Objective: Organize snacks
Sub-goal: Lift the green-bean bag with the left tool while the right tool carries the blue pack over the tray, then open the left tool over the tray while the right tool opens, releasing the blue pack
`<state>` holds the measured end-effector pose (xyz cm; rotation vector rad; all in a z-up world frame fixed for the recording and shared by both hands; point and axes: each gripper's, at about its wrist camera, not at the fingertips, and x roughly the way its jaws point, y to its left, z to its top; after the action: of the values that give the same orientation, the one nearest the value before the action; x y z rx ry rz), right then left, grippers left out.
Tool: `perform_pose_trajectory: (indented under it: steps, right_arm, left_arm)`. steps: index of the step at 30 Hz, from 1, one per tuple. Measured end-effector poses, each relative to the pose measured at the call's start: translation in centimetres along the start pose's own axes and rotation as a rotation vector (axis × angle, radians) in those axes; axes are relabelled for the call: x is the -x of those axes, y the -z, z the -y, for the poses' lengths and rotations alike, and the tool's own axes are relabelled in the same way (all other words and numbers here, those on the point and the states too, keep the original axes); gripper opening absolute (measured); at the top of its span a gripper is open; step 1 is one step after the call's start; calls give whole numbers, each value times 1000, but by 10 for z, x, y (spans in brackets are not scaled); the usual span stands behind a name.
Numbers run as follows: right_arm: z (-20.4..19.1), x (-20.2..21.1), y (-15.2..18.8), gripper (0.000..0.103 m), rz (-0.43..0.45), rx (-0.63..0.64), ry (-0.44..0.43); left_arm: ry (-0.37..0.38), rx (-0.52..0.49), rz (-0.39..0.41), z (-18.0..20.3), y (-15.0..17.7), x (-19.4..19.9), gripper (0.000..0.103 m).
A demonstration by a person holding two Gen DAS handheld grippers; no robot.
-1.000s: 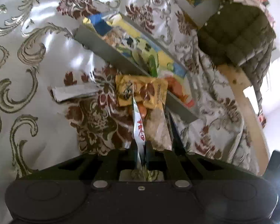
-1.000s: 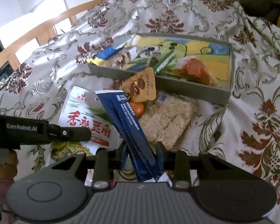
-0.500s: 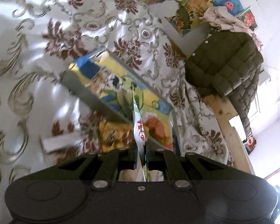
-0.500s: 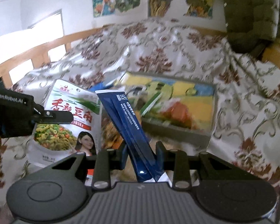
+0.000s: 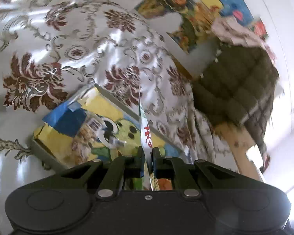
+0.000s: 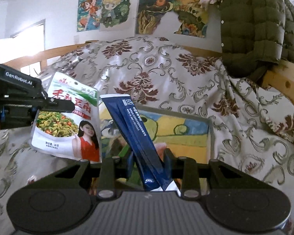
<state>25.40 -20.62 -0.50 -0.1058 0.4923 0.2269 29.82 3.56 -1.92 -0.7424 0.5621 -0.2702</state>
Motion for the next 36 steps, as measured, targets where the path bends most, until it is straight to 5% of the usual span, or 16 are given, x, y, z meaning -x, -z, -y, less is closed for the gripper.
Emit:
perform_pose_trajectory:
  steps: [9, 21, 27, 32, 36]
  right_arm:
    - [-11, -47, -10, 35, -38, 8, 9]
    - [-20, -76, 1, 35, -114, 34, 37]
    - [-18, -80, 5, 36, -124, 25, 53]
    - [-14, -75, 3, 42, -112, 4, 52]
    - [-12, -69, 1, 47, -101, -12, 51]
  left_arm:
    - [-35, 100, 17, -48, -13, -29, 8]
    - [-116, 52, -22, -53, -8, -52, 11]
    - [-149, 60, -28, -52, -10, -51, 26]
    - [-193, -11, 12, -36, -13, -43, 63]
    - [-204, -75, 44, -25, -14, -36, 74]
